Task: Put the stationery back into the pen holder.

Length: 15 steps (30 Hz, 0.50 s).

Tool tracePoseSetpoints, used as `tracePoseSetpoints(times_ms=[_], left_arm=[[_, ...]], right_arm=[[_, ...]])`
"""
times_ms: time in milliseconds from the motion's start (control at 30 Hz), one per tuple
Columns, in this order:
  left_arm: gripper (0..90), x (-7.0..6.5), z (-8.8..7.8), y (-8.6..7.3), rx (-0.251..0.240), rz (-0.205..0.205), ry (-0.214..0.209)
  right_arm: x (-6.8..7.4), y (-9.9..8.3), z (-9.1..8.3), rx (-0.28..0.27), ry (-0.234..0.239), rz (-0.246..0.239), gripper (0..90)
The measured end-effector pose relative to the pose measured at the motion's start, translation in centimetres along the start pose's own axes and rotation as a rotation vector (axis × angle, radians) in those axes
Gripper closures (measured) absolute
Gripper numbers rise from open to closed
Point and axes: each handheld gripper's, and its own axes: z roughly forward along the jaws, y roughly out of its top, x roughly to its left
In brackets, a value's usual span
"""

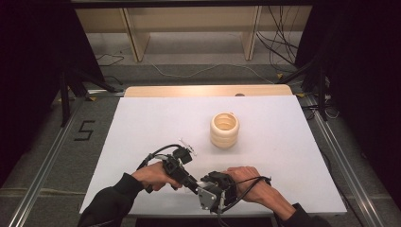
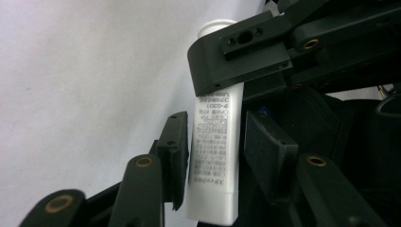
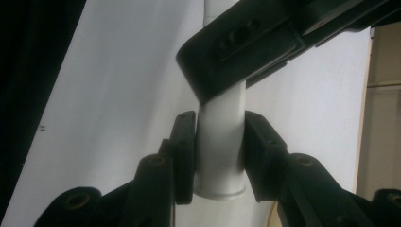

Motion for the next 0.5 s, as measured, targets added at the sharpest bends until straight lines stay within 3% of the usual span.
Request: tracePoseSetpoints(times_ms=[100, 400, 500], left_arm=[[65.0, 0.03, 0.08, 0.07, 0.004, 0.002, 0.002], [68.1, 0.12, -0.01, 0.00, 0.014, 0.010, -0.026], [68.6, 0.24, -0.17, -0.10, 0.010, 0.013, -0.026]], right_arm=[[0.08, 0.04, -0.04, 0.003, 0.005, -0.003, 67.3], [0.17, 0.09, -0.14, -0.008, -0.009, -0.051, 67.2], [0.19, 0.19, -0.12, 0.001, -0.015, -0.040, 65.4]])
